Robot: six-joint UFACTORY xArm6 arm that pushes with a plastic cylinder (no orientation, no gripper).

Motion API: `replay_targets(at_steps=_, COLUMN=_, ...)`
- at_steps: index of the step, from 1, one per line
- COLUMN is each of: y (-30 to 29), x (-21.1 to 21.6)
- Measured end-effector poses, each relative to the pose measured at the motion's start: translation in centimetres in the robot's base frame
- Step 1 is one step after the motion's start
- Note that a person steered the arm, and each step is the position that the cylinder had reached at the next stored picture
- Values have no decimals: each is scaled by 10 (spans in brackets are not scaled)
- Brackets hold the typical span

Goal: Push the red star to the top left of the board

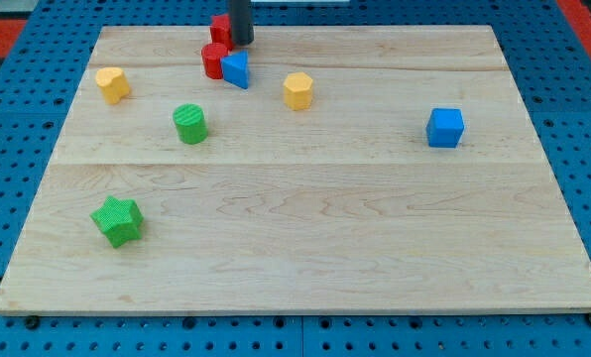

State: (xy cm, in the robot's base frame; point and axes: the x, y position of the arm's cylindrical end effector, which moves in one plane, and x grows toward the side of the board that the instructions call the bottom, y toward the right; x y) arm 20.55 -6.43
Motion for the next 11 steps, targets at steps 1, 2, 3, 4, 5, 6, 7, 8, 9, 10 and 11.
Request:
replay_targets(at_steps=1, y=21, x=-12)
replay_targets(at_steps=2, y=6, x=-12)
replay_targets(at_steps=3, y=-24, x=-12)
replay_targets(at_steps=4, y=-47, x=-13)
replay_targets(at_steps=5, y=-48, x=-11)
replay_targets(at_steps=6, y=-46, x=3)
replay_targets(at_steps=7, y=-63, x=-1)
replay_targets(at_steps=8, y=-71, x=-6)
replay_targets(at_steps=9, y=-100, x=-6)
replay_targets(at_steps=10, y=-115, x=-9)
replay_targets(at_steps=11, y=-108, x=-9)
